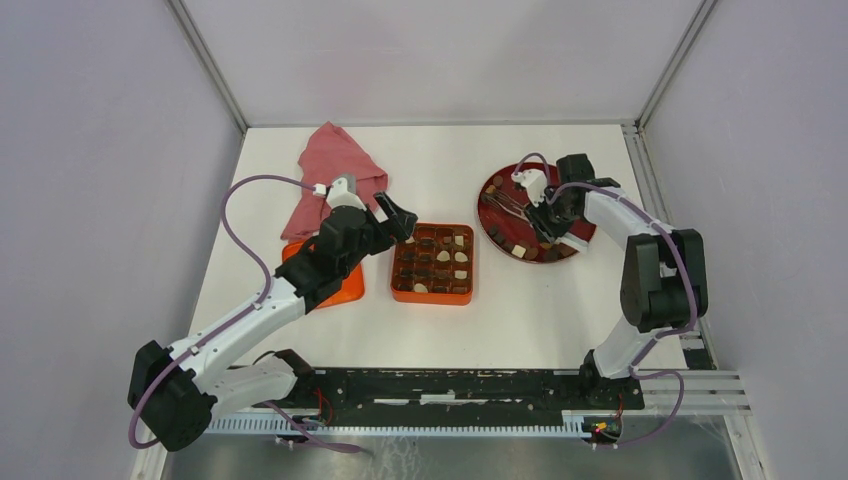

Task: Pack the chocolate
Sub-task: Pick up the fake chocolate from the plate.

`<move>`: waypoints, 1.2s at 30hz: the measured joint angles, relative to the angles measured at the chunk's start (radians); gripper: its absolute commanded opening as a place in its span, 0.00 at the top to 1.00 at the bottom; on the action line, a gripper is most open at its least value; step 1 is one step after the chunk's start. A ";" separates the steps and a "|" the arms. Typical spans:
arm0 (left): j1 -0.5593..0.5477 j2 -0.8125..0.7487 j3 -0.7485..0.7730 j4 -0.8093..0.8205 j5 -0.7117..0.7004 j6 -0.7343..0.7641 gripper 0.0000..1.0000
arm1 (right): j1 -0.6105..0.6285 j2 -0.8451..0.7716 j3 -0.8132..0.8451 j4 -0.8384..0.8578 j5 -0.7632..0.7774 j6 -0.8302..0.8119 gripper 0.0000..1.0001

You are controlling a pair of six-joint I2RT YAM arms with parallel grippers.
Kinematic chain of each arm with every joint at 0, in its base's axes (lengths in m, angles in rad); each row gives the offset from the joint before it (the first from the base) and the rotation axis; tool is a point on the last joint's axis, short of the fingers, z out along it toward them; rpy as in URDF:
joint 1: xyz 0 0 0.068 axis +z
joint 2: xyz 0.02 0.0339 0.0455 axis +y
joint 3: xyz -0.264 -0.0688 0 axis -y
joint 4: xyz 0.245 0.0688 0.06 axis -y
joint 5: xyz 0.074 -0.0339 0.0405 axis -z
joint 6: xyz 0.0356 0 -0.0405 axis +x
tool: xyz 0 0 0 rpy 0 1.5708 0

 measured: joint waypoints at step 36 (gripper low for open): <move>0.000 0.030 0.000 0.014 0.005 0.000 0.01 | 0.055 0.040 0.016 0.050 0.061 0.053 0.56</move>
